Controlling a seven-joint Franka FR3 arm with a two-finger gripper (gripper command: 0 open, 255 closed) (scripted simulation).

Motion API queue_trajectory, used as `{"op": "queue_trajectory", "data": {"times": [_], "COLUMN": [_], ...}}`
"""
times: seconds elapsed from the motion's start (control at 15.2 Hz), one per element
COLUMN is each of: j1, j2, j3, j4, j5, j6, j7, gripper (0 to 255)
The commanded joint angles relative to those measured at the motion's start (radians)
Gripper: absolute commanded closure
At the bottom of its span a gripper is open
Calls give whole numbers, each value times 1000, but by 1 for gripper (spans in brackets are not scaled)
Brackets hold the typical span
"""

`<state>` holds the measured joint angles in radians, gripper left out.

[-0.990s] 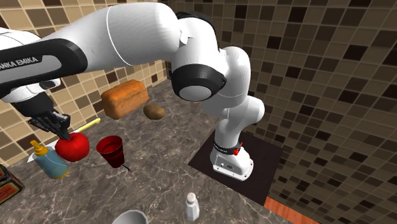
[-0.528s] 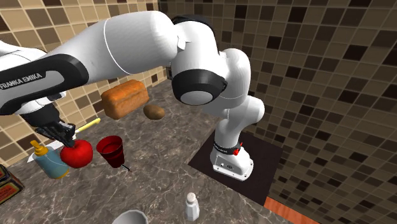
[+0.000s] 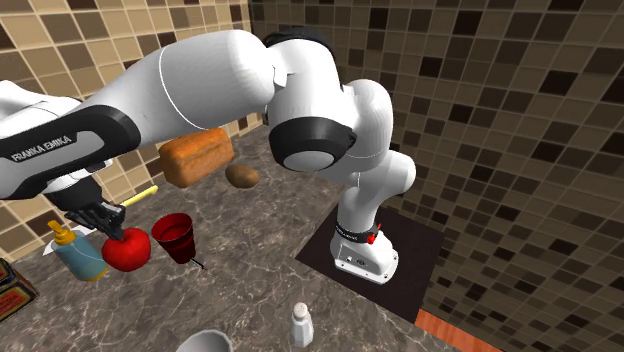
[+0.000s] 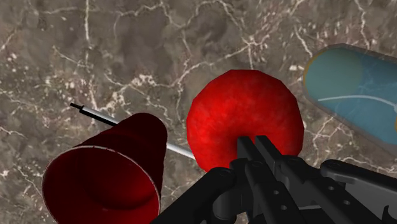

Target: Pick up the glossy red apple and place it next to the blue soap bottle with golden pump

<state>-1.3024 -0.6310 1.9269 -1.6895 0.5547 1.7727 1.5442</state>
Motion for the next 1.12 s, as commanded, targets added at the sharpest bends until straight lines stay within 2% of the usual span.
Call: {"op": "queue_trajectory", "data": {"times": [0.0, 0.2, 0.26, 0.59, 0.86, 1.06], "j1": [0, 0, 0, 0, -23, -23], "j2": [-1, -1, -1, -1, 22, 22], "j3": [1, 1, 1, 1, -18, -18], "j4": [-1, -1, -1, -1, 112, 112], "j5": [1, 1, 1, 1, -31, -31], "j6": [2, 2, 2, 2, -110, -110], "j7": [0, 0, 0, 0, 25, 25], "gripper": [255, 255, 0, 0, 0, 0]}}
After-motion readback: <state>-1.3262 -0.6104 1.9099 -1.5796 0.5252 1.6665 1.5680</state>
